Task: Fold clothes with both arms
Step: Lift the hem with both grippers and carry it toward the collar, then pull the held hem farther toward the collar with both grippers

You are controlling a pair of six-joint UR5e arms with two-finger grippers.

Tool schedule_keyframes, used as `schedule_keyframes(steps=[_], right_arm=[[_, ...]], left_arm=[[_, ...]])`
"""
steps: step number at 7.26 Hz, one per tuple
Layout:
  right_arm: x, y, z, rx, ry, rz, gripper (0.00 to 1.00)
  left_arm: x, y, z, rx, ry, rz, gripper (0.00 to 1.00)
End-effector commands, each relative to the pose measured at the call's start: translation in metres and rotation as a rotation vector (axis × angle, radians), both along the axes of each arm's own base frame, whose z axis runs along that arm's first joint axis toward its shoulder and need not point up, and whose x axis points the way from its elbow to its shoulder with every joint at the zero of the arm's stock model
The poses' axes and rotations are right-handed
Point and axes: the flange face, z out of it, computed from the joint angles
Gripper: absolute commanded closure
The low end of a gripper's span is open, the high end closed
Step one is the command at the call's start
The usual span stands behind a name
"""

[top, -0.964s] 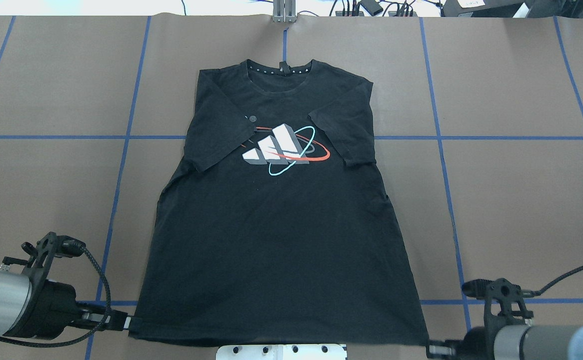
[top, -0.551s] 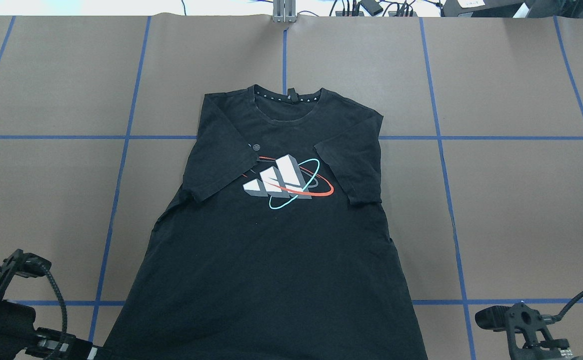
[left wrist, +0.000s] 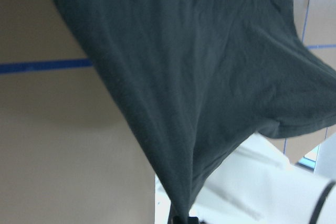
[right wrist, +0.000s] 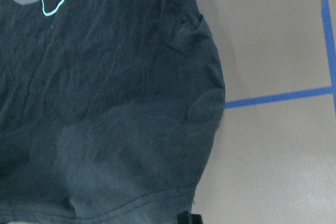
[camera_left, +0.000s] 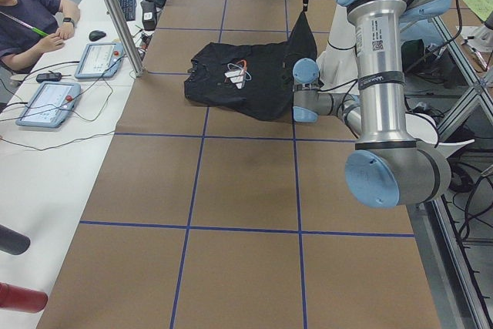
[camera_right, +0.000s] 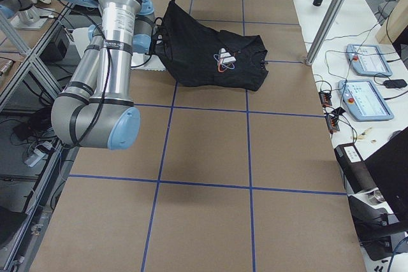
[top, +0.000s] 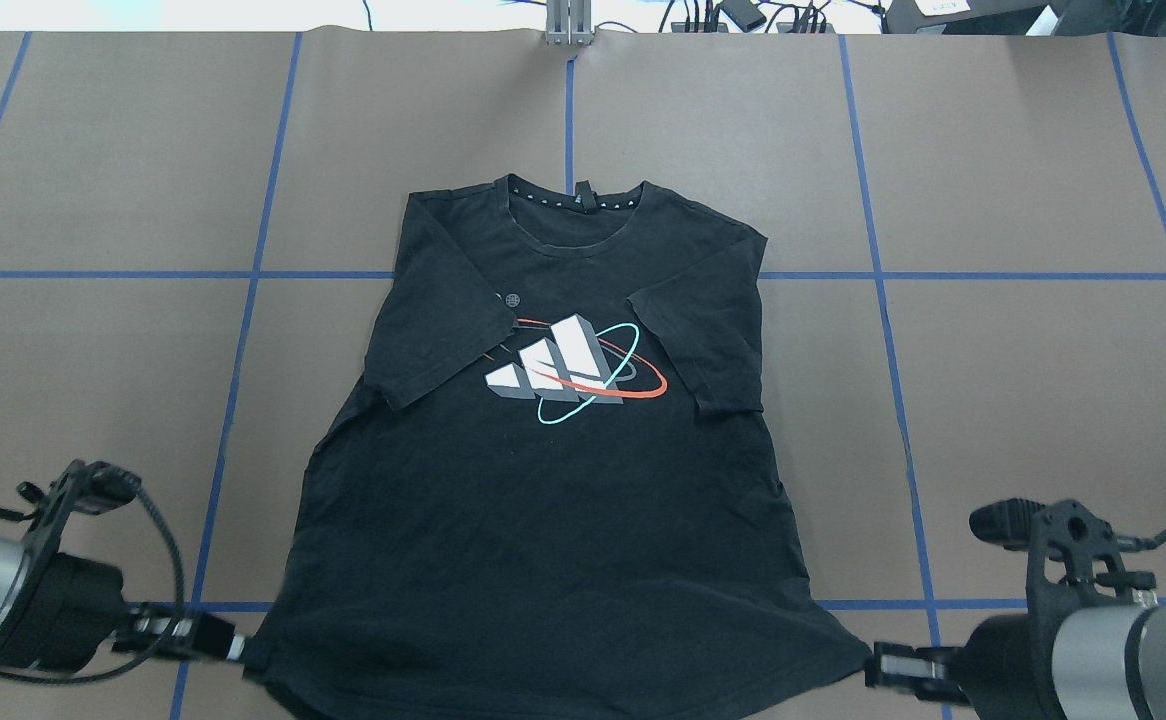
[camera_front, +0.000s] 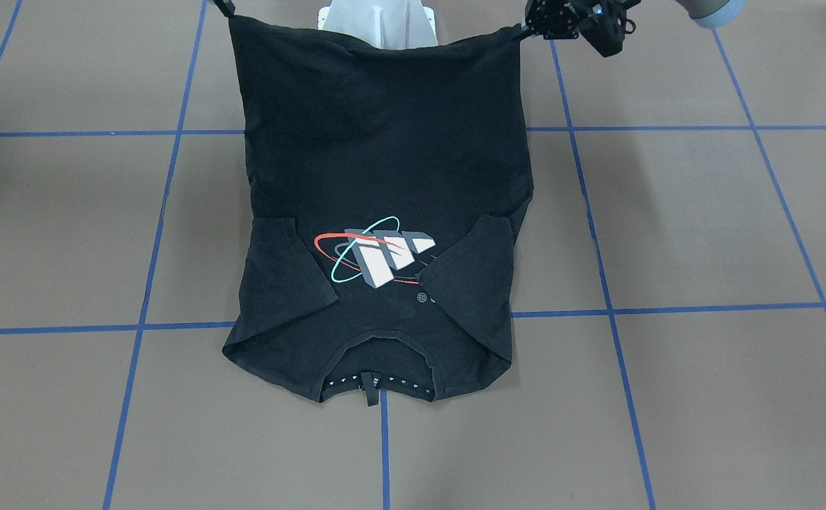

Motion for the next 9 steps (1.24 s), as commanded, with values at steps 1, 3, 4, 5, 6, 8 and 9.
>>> schedule_keyframes(steps=[1,3,4,5,6,8,9], right_arm=[[-0.026,-0.059,-0.01,0.016,0.071,0.12,1.0],[-0.01,-0.102,-0.006,0.012,0.101,0.194,1.0],[-0.003,-0.12,0.002,0.002,0.118,0.214,1.0],[0.003,-0.135,0.007,0.0,0.13,0.246,1.0],[0.011,-0.147,0.007,0.015,0.135,0.267,1.0],[0.012,-0.178,0.012,-0.004,0.15,0.31,1.0],[-0.008,-0.205,0.007,-0.013,0.156,0.328,1.0]], left_arm=[[0.005,-0.071,-0.036,-0.011,-0.032,-0.15,1.0],[-0.02,-0.124,-0.056,-0.025,-0.053,-0.276,1.0],[-0.028,-0.146,-0.062,-0.029,-0.057,-0.322,1.0],[-0.032,-0.161,-0.07,-0.036,-0.063,-0.352,1.0],[-0.037,-0.176,-0.083,-0.042,-0.068,-0.381,1.0],[-0.033,-0.214,-0.1,-0.071,-0.106,-0.426,1.0],[-0.02,-0.233,-0.095,-0.082,-0.129,-0.436,1.0]])
